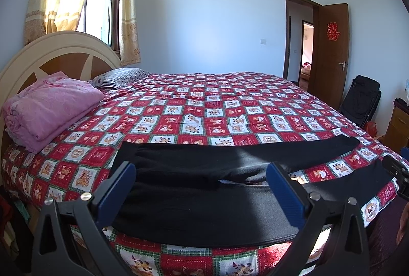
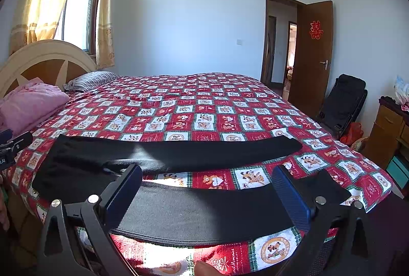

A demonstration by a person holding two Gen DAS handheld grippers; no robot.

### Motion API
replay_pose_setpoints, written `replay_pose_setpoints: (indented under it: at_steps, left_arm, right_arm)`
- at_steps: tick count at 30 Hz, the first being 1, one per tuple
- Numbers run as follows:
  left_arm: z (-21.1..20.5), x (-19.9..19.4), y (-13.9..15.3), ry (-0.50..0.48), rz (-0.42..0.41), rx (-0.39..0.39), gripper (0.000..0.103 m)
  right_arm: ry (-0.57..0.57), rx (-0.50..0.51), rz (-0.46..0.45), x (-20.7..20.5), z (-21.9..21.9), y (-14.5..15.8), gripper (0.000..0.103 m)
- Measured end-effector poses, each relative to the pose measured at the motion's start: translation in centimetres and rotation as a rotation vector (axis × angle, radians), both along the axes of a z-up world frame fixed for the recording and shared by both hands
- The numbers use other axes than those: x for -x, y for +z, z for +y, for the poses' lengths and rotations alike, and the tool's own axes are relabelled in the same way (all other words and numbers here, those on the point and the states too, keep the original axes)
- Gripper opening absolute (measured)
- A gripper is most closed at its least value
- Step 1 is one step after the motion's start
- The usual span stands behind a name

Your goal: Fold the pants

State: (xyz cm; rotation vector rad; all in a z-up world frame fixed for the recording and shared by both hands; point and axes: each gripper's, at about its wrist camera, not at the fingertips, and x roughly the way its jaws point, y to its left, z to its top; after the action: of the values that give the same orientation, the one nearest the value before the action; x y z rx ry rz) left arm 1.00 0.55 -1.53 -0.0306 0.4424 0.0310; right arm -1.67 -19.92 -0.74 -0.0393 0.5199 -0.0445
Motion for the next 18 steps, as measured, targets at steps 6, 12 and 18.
replay_pose_setpoints:
  at_steps: [6, 12, 18]
  left_arm:
    - [0.3, -0.1, -0.5, 0.0, 0.009, 0.001, 0.103]
    - [0.2, -0.6, -0.9, 0.003, 0.021, 0.001, 0.103]
    - [0.5, -1.8, -2.5, 0.003, 0.064, 0.007, 0.103]
  right_arm:
    - [0.0, 0.002, 0.004, 0.0, -0.1, -0.1, 0.102]
    - [-0.001, 0.005, 0.013, -0.3, -0.3, -0.5, 0.102]
    - [0.014, 0.031, 0.047, -1.2, 0.2, -1.9, 0.102]
